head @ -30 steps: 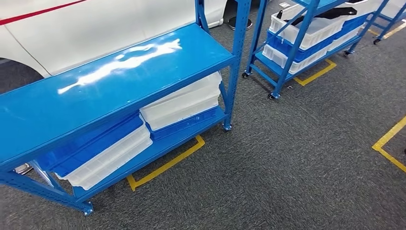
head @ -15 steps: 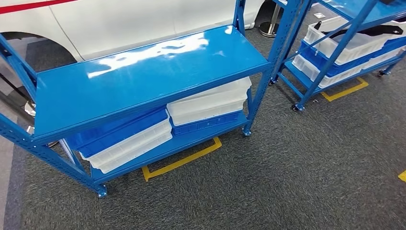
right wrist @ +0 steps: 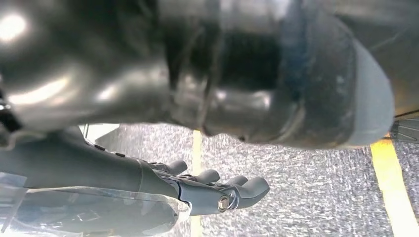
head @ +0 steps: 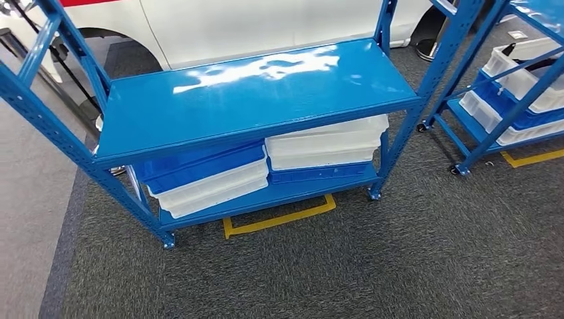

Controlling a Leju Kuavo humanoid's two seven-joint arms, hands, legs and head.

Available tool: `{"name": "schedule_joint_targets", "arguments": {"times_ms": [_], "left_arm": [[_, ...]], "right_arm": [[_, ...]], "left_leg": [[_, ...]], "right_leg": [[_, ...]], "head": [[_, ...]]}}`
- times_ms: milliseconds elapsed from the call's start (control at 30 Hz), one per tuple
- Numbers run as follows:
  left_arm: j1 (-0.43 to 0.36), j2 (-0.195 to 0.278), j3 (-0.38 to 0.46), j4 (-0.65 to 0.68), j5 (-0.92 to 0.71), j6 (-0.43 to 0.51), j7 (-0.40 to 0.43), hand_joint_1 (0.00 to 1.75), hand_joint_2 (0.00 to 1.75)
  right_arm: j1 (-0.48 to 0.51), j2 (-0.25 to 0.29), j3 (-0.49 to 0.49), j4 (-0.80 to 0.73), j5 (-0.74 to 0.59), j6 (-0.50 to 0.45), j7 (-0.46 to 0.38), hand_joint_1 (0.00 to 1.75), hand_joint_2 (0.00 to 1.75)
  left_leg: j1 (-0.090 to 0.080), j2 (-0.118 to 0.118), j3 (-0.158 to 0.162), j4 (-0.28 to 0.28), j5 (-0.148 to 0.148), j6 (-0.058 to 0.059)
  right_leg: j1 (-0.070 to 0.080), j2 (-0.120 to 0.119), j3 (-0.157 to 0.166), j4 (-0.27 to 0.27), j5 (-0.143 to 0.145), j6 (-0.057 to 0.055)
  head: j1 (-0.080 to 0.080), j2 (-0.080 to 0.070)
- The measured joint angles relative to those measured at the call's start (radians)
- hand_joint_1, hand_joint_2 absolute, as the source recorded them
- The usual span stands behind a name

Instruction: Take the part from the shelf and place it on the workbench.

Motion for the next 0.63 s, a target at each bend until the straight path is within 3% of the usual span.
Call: {"name": "schedule_joint_targets", "arguments": {"times_ms": [67,100,133,200,233,300,367,400,433,467,567,633], "left_arm": [[-0.002,0.0,0.0,0.0,0.0,0.002,-0.002,0.0,0.0],[-0.005,-0.002,0.0,0.001,0.0,0.004,-0.004,0.0,0.0],[-0.006,-0.005,0.0,0.003,0.0,0.005,-0.004,0.0,0.0],[-0.004,-0.008,0.0,0.007,0.001,0.006,-0.005,0.0,0.0],[-0.002,-0.009,0.0,0.008,0.003,0.005,-0.005,0.0,0.0],[-0.003,-0.01,0.0,0.01,0.01,0.002,-0.005,0.0,0.0],[-0.006,-0.01,0.0,0.013,0.014,-0.004,-0.006,0.0,0.0],[-0.007,-0.01,0.0,0.014,0.015,-0.007,-0.006,0.0,0.0],[-0.007,-0.01,0.0,0.015,0.015,-0.008,-0.006,0.0,0.0],[-0.006,-0.011,0.0,0.016,0.014,-0.009,-0.006,0.0,0.0],[-0.005,-0.017,0.0,0.016,0.011,-0.008,-0.01,0.0,0.0],[-0.005,-0.02,0.0,0.017,0.01,-0.007,-0.013,0.0,0.0]], "right_arm": [[-0.002,0.0,-0.002,0.003,0.001,-0.006,0.004,0.0,0.0],[-0.003,0.0,-0.003,0.004,0.001,-0.009,0.008,0.0,0.0],[-0.005,0.0,-0.004,0.006,0.001,-0.012,0.011,0.0,0.0],[-0.01,0.0,-0.005,0.008,0.004,-0.015,0.016,0.0,0.0],[-0.012,0.001,-0.005,0.009,0.006,-0.017,0.017,0.0,0.0],[-0.013,0.002,-0.005,0.011,0.011,-0.022,0.019,0.0,0.0],[-0.011,0.002,-0.005,0.012,0.014,-0.028,0.019,0.0,0.0],[-0.011,0.002,-0.006,0.013,0.012,-0.031,0.017,0.0,0.0],[-0.01,0.002,-0.007,0.013,0.009,-0.033,0.012,0.0,0.0],[-0.01,0.002,-0.01,0.013,0.003,-0.033,0.006,0.0,0.0],[-0.01,0.001,-0.019,0.013,-0.007,-0.031,-0.005,0.0,0.0],[-0.011,0.001,-0.023,0.013,-0.007,-0.029,-0.005,0.0,0.0]], "left_leg": [[-0.005,0.04,0.076,-0.14,0.052,0.012],[-0.008,0.054,0.098,-0.182,0.063,0.02],[-0.012,0.061,0.105,-0.2,0.066,0.027],[-0.011,0.042,0.103,-0.204,0.071,0.038],[-0.009,0.033,0.105,-0.209,0.075,0.043],[-0.002,0.014,0.108,-0.22,0.085,0.054],[-0.002,-0.003,0.103,-0.219,0.089,0.06],[-0.002,-0.013,0.101,-0.218,0.089,0.062],[-0.002,-0.021,0.1,-0.216,0.089,0.062],[-0.002,-0.029,0.1,-0.215,0.089,0.062],[-0.003,-0.05,0.101,-0.203,0.082,0.052],[-0.005,-0.055,0.097,-0.196,0.077,0.043]], "right_leg": [[0.003,-0.022,0.004,0.003,-0.005,0.006],[0.005,-0.031,0.006,0.005,-0.008,0.011],[0.006,-0.039,0.008,0.005,-0.009,0.016],[0.007,-0.051,0.012,0.003,-0.011,0.027],[0.006,-0.042,0.013,0.007,-0.016,0.033],[0.003,0.007,-0.007,0.061,-0.056,0.043],[-0.001,0.053,-0.066,0.186,-0.123,0.047],[-0.002,0.06,-0.096,0.245,-0.143,0.049],[-0.003,0.063,-0.114,0.277,-0.144,0.05],[-0.005,0.064,-0.115,0.271,-0.125,0.052],[-0.011,0.073,-0.043,0.092,-0.019,0.05],[-0.011,0.082,-0.018,0.026,0.003,0.045]], "head": [[0.0,0.0],[0.0,0.0],[0.0,0.0],[0.0,0.0],[0.001,0.0],[0.001,0.0],[0.002,0.0],[0.002,0.0],[0.002,0.0],[0.002,0.0],[0.002,0.0],[0.001,0.0]]}}
